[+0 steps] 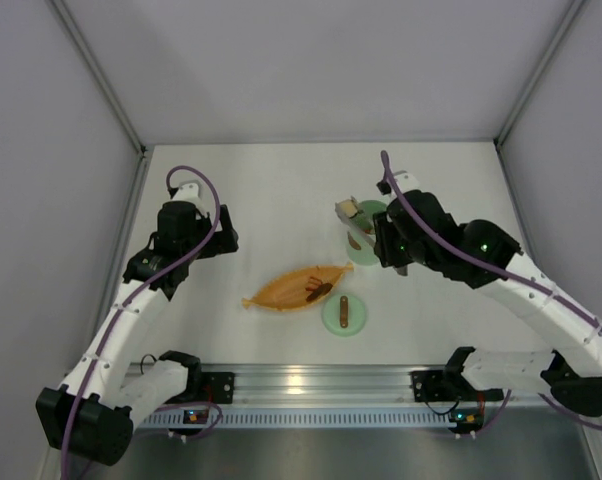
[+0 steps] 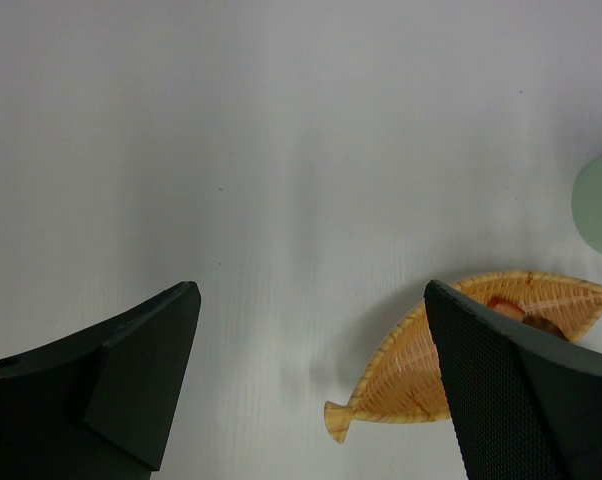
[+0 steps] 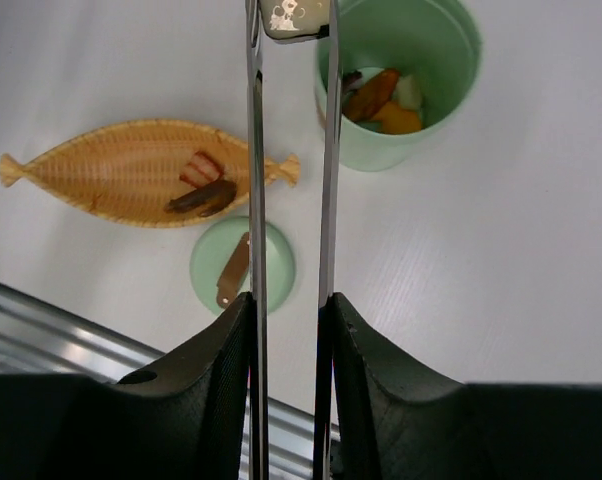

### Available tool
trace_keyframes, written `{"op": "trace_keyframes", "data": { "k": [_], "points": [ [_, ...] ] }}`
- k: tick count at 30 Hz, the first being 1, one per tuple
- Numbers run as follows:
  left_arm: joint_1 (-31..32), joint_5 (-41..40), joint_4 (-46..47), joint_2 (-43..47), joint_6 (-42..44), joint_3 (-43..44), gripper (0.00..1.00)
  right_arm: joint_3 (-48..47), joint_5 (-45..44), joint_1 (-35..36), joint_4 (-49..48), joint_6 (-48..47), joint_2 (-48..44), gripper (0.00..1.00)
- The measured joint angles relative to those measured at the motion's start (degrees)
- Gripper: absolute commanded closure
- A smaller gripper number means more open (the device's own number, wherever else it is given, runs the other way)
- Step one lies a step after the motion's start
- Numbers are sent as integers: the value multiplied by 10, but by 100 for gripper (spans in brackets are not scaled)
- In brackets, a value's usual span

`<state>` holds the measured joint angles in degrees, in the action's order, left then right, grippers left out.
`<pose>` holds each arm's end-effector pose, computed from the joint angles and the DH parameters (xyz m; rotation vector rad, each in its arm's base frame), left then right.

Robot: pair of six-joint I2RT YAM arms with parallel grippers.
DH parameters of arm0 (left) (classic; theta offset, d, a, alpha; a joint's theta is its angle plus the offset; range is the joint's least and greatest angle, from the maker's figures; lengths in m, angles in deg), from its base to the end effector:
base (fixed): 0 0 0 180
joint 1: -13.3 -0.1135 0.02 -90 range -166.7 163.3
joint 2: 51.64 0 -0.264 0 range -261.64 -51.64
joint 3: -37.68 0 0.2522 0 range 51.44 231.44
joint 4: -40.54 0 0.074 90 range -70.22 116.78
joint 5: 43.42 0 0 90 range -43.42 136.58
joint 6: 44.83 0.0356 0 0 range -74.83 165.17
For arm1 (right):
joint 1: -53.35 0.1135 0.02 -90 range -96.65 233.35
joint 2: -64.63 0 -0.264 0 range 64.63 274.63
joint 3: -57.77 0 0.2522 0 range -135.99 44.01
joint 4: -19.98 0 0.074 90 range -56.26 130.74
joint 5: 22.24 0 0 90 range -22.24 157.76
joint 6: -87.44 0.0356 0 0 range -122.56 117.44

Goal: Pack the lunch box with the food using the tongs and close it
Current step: Pick up the fake food from the plate, then place the fake food in the packing box.

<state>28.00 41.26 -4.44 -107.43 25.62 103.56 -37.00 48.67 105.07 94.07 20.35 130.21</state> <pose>0.2036 -0.0500 0.3134 -0.1454 2.1819 -0.2388 0.1375 0.1555 0.4009 -0.4186 2.2784 0.2726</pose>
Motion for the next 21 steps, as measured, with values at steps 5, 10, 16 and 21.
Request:
{"op": "trace_keyframes", "data": {
  "k": [5, 10, 16, 21],
  "points": [
    [0, 0, 0, 0, 0, 0, 1, -5, -41, -36, 32, -6, -25, 74],
    [0, 0, 0, 0, 0, 0, 1, -5, -53, -46, 50, -8, -34, 72],
    [0, 0, 0, 0, 0, 0, 1, -4, -55, -47, 60, -9, -35, 61],
    [0, 0, 0, 0, 0, 0, 1, -4, -55, -47, 63, -10, -39, 52]
  ]
}}
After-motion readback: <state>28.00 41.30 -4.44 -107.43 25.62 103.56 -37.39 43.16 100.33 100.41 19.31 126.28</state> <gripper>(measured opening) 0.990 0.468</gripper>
